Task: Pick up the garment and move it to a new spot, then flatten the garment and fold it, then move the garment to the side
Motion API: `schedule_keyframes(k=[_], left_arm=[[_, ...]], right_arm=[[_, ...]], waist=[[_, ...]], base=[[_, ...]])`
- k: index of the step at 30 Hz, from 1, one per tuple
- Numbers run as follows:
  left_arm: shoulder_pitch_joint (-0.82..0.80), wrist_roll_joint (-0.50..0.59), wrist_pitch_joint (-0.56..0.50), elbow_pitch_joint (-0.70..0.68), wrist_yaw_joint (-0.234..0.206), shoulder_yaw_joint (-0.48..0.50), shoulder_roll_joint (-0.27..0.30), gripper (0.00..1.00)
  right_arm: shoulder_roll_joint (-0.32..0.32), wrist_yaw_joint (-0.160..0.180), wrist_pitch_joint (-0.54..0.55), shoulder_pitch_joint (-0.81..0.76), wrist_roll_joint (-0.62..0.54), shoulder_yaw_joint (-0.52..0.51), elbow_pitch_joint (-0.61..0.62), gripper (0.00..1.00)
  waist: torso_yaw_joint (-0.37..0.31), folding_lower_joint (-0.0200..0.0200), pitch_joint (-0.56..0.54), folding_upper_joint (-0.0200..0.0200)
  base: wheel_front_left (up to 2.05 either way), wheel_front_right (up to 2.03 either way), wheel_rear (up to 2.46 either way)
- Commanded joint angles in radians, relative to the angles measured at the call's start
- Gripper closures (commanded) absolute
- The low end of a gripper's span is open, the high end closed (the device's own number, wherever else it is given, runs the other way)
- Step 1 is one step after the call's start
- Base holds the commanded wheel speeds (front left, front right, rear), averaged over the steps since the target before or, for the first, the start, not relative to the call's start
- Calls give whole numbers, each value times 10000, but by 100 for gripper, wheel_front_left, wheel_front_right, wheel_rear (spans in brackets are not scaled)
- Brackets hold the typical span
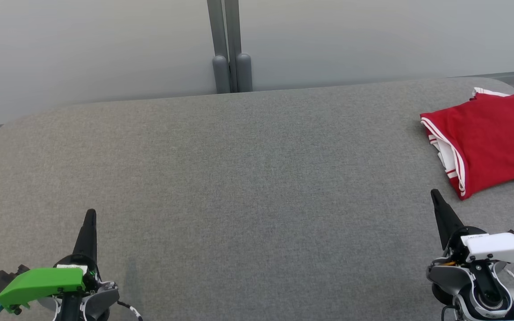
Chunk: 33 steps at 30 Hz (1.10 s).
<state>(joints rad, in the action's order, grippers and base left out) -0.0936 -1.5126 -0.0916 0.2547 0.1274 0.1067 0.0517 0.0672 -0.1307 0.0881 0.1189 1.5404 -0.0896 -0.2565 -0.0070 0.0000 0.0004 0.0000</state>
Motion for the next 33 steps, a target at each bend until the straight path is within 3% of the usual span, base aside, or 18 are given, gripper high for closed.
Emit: schedule_keyframes(k=[1,13,33], left_arm=[[-178,-254,-45,-77,51,58,2,100],[-206,-1021,-251,-113,58,98,-17,100],[-203,-1004,-264,-107,58,93,-14,100]], right_arm=[[-48,-2,93,-107,180,-82,87,100],[-181,-2,289,-153,739,-282,152,100],[-181,-2,303,-152,744,-287,151,100]], waist=[[8,0,3,0],[67,0,26,0],[70,0,27,0]], base=[[0,0,0],[0,0,0],[0,0,0]])
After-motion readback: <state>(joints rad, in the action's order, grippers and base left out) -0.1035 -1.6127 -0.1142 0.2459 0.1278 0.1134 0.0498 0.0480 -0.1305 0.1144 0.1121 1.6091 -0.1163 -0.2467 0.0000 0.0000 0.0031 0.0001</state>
